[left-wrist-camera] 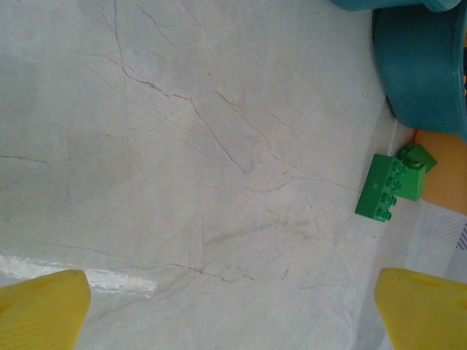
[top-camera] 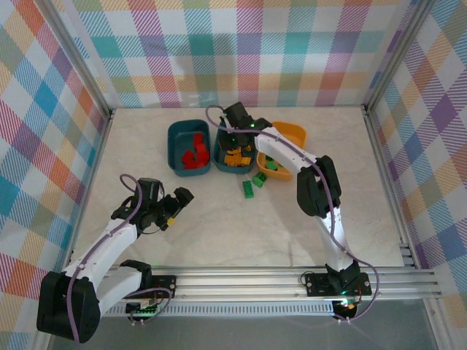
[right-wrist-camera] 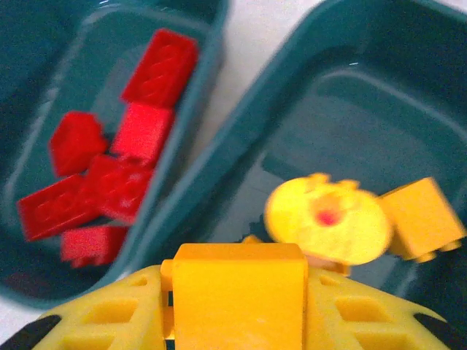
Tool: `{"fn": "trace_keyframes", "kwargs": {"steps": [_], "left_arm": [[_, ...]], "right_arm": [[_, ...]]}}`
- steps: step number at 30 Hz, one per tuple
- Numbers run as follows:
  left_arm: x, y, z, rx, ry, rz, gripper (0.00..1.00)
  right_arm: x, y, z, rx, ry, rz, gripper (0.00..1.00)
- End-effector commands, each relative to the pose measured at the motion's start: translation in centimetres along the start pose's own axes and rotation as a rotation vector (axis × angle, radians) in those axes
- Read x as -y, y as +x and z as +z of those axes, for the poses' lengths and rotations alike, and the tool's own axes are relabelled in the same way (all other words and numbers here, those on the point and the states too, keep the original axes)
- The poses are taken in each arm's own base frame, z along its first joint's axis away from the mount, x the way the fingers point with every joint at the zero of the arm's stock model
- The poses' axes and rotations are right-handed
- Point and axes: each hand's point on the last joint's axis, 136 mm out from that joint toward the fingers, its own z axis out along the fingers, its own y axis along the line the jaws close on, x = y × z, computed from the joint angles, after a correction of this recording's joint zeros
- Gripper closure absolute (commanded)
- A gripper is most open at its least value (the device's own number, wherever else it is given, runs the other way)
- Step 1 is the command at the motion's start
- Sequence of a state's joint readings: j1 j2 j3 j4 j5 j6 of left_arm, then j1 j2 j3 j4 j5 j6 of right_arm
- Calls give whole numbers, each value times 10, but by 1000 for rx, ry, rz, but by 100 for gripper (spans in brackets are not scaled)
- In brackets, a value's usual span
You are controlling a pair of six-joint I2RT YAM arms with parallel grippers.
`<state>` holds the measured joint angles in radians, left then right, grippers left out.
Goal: Sort the legos into containers by color
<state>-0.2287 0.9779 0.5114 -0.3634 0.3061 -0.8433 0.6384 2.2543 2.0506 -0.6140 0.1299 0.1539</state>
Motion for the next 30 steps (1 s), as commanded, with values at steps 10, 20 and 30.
{"fn": "trace_keyframes", "kwargs": {"steps": [10, 20, 30], "left_arm": [[10, 4, -6, -6, 38, 53, 0], [0, 10, 7, -20, 46, 12, 0], [1, 27, 33, -75, 52, 37, 0]], "right_arm": [[5, 5, -13, -35, 45, 31, 28], [2, 50, -69, 24, 66, 48, 29], [-2, 150, -63, -115, 41, 163, 30]]}}
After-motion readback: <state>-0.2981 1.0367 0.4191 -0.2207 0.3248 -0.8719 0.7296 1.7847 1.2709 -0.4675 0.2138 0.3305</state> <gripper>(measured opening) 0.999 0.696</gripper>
